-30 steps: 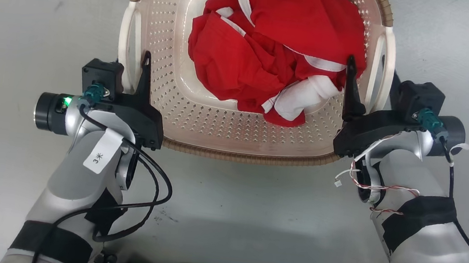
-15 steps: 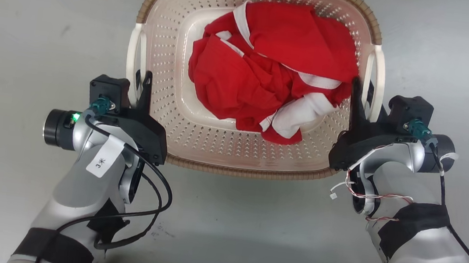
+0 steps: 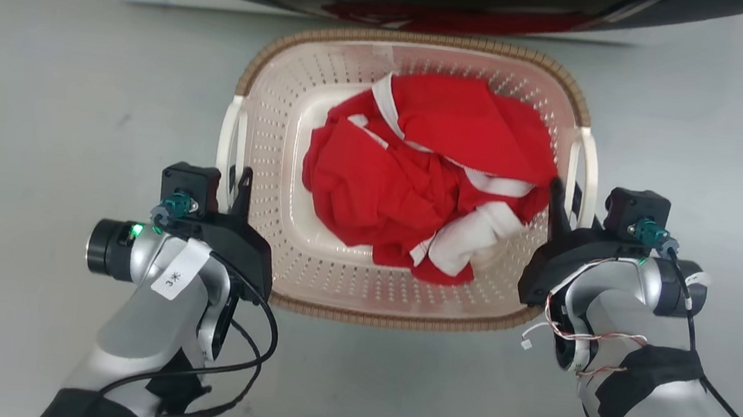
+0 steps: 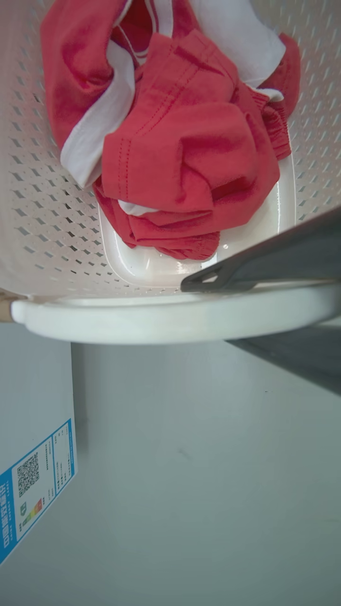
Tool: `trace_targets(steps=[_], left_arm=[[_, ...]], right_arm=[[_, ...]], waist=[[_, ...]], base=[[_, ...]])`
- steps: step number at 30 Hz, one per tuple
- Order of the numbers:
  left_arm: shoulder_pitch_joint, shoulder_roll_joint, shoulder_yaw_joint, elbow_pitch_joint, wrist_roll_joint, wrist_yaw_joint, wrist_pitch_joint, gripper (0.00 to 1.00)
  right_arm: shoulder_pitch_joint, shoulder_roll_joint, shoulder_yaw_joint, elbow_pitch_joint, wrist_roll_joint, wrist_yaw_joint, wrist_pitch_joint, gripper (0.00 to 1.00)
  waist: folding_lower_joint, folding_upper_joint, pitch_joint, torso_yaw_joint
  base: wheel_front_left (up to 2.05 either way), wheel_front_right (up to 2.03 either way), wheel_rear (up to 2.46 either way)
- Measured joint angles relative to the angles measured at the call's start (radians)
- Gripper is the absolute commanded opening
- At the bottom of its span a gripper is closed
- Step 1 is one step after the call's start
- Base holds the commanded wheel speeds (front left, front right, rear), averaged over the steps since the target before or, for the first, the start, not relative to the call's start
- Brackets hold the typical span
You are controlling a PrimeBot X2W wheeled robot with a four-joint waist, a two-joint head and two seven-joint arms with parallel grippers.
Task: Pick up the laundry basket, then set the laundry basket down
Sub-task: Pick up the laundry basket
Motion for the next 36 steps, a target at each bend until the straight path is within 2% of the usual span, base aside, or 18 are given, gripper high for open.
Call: trace_targets(steps=[21, 36], left_arm=[[0.127, 0.000, -0.140, 0.083, -0.137, -0.018, 0.188, 0.00], [0.225, 0.006, -0.224, 0.100, -0.169, -0.022, 0.278, 0.00]], right_arm=[[0.120, 0.006, 0.166, 0.070, 0.175, 0.000, 0.187, 0.00], [0.239, 0.005, 0.263, 0.072, 0.273, -0.001, 0.273, 0.00]], waist=[[-0.0002, -0.0001, -0.306, -0.004], [-0.0003, -0.0001, -0.531, -0.010]], base=[[0.00, 0.00, 0.00], [0.00, 0.00, 0.00]])
